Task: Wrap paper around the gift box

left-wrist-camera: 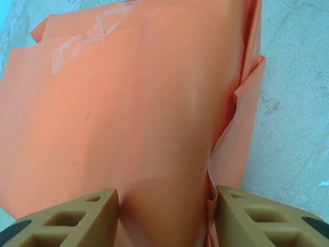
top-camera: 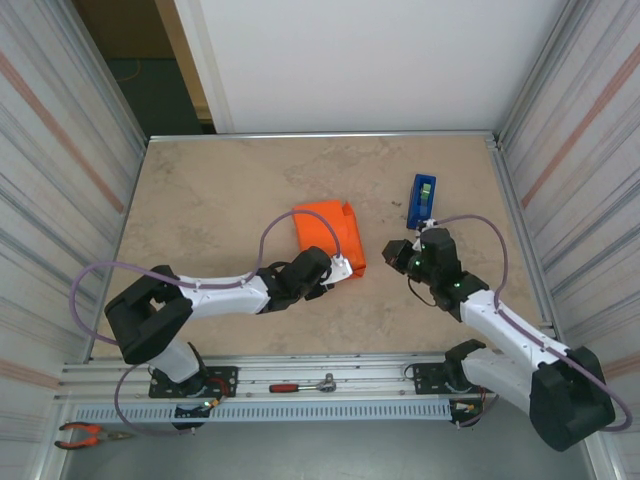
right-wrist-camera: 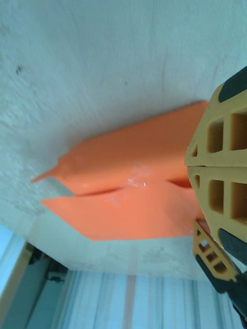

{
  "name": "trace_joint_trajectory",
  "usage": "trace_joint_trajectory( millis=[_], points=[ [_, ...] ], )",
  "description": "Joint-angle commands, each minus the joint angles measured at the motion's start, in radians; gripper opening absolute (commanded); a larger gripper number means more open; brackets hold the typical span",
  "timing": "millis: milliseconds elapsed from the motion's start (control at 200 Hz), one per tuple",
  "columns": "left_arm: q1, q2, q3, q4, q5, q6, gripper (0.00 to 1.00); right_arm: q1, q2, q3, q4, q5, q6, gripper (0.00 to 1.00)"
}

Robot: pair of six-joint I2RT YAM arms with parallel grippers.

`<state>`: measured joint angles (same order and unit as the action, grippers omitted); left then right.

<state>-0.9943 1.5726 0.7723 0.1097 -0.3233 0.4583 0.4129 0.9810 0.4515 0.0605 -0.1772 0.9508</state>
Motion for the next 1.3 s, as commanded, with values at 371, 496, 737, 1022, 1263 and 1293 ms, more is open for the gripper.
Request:
trace_joint_trajectory(
  millis=[371,496,737,1022,1263,1293],
  points=[
    [0.011,0.026,-0.002,-0.049,0.027,-0.026,0.50,0.010,0.231,0.046,0.046,-0.102,-0.053,0.00],
    [0.011,0.026,-0.003,-0.050,0.026,-0.026,0.50,-0.019,0.251,0.092,0.016,-0.105,-0.072,0.00],
    [0.011,0.033,-0.002,-0.050,0.027,-0.028,0.50,-0.226,0.237,0.218,-0.084,-0.150,-0.089,0.48],
    [0.011,0.032,-0.004,-0.056,0.021,-0.031,0.50,-0.470,0.422,0.453,-0.139,-0.221,-0.114,0.62],
    [0.010,0.036,-0.007,-0.056,0.021,-0.032,0.50,-0.577,0.591,0.568,-0.162,-0.328,-0.206,0.59],
    [0.011,0.036,-0.006,-0.055,0.022,-0.032,0.50,-0.592,0.612,0.567,-0.138,-0.355,-0.203,0.57]
  ],
)
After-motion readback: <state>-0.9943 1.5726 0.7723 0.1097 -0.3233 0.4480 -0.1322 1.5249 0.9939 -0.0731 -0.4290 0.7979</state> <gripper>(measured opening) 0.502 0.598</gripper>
